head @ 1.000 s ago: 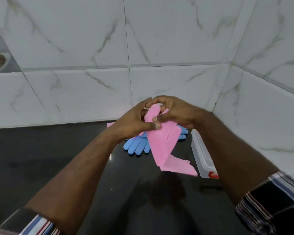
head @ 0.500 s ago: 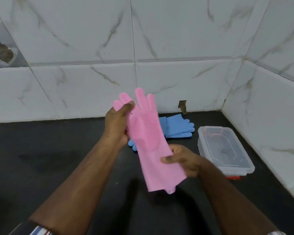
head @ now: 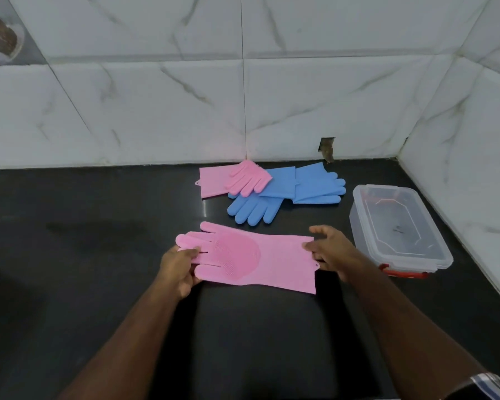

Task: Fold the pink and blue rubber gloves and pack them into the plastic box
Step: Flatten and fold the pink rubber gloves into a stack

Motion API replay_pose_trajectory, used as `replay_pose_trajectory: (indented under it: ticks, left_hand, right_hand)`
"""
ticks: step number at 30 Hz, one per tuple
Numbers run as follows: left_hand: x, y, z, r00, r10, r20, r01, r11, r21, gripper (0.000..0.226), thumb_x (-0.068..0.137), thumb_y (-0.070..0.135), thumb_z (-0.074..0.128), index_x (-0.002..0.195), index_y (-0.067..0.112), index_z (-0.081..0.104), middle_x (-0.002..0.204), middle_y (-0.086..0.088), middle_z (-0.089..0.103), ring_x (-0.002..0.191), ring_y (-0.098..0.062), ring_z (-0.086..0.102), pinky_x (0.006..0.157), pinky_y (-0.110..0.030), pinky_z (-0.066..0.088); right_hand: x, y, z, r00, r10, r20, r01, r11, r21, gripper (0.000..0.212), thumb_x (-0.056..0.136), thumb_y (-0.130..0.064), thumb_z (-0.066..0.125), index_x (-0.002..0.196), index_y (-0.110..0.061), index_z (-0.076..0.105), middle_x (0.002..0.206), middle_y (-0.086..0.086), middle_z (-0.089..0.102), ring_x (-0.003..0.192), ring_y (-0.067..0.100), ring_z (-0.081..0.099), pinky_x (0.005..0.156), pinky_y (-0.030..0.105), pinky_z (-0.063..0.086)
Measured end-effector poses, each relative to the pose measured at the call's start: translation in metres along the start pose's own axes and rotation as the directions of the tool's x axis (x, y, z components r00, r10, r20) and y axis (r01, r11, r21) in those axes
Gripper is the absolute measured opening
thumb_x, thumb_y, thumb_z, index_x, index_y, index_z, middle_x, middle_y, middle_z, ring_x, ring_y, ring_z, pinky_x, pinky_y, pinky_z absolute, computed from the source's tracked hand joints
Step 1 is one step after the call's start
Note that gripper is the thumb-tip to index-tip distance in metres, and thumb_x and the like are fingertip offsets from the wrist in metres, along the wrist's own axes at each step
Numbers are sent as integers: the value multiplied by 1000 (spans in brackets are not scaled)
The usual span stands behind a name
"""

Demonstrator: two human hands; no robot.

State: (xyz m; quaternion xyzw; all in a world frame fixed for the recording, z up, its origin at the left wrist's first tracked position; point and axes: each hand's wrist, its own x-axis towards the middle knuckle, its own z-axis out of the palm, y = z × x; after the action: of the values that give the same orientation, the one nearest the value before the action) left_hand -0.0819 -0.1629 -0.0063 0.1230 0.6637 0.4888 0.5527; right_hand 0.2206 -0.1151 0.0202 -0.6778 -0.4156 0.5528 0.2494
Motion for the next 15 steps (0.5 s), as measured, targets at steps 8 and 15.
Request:
replay_pose_trajectory:
  ticks: [8,15]
  left_hand:
    - [-14,-8,-7,998,-4,68,-9,981,194,28,94,1,60,120,11,57,109,-14,74,87,-29,76,63,-42,63]
    - [-10,-5,-21,993,50,105,-84,930,357,26,93,5,66,116,13,58,108,-11,72,84,-27,76,61,-37,62]
  right_hand:
    - [0,14,-1,960,-177,-218,90,929,-358,59,86,1,65,138,-24,50,125,9,58,112,23,58,93,37,53]
    - [-4,29,4,918,-245,-311,50,852,-522,49,92,-6,63,137,-22,53,131,8,59,117,24,58,97,35,47]
